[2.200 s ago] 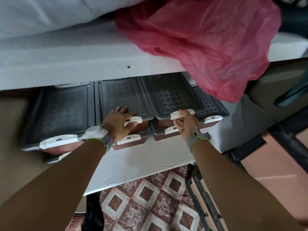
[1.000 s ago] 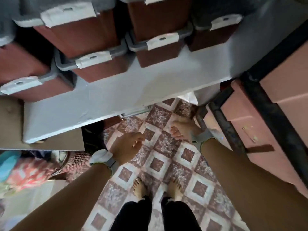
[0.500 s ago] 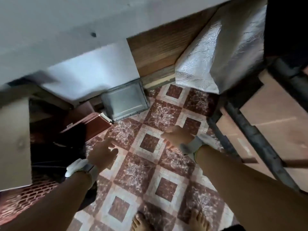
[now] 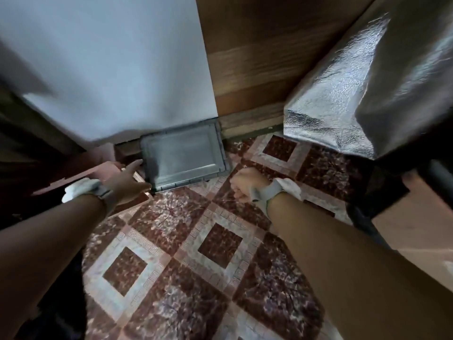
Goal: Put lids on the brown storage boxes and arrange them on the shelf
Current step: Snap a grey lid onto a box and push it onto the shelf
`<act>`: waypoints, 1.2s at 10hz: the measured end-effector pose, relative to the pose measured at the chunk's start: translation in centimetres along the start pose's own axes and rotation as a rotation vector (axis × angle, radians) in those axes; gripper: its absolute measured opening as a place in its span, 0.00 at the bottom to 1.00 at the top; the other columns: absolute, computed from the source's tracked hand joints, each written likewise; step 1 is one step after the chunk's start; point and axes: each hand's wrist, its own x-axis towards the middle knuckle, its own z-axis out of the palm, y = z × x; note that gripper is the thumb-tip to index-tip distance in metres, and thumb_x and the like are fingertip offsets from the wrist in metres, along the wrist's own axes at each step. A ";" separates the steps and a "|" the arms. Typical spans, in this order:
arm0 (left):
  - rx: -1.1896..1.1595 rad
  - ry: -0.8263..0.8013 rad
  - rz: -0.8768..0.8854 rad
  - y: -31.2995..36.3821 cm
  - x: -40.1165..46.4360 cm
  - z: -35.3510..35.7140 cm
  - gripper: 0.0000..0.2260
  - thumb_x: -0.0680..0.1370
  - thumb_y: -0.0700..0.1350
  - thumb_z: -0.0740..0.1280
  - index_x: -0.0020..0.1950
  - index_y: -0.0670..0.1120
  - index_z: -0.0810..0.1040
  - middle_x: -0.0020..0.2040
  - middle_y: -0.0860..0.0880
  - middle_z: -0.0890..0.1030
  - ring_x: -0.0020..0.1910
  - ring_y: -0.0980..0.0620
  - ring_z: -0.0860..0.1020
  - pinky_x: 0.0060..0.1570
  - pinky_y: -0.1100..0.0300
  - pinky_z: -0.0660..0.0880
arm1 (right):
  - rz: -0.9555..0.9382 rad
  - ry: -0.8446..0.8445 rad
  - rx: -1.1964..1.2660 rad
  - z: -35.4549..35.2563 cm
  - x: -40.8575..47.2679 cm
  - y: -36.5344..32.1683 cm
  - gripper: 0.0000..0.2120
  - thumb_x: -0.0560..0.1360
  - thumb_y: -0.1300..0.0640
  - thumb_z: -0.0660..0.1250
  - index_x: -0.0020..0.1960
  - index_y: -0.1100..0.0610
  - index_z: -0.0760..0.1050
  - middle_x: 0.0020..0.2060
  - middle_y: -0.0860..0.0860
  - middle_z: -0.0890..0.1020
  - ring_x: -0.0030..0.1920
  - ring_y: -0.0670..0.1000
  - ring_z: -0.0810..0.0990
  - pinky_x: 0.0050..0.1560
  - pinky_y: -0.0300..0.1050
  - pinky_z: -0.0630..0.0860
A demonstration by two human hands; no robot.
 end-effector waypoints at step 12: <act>0.341 0.028 0.586 11.5 -4.7 7.9 0.18 0.75 0.51 0.67 0.62 0.47 0.67 0.54 0.44 0.74 0.49 0.33 0.79 0.40 0.51 0.70 | -0.663 0.503 -1.483 -4.1 2.2 2.4 0.13 0.66 0.56 0.68 0.50 0.55 0.74 0.38 0.54 0.80 0.37 0.60 0.80 0.35 0.49 0.70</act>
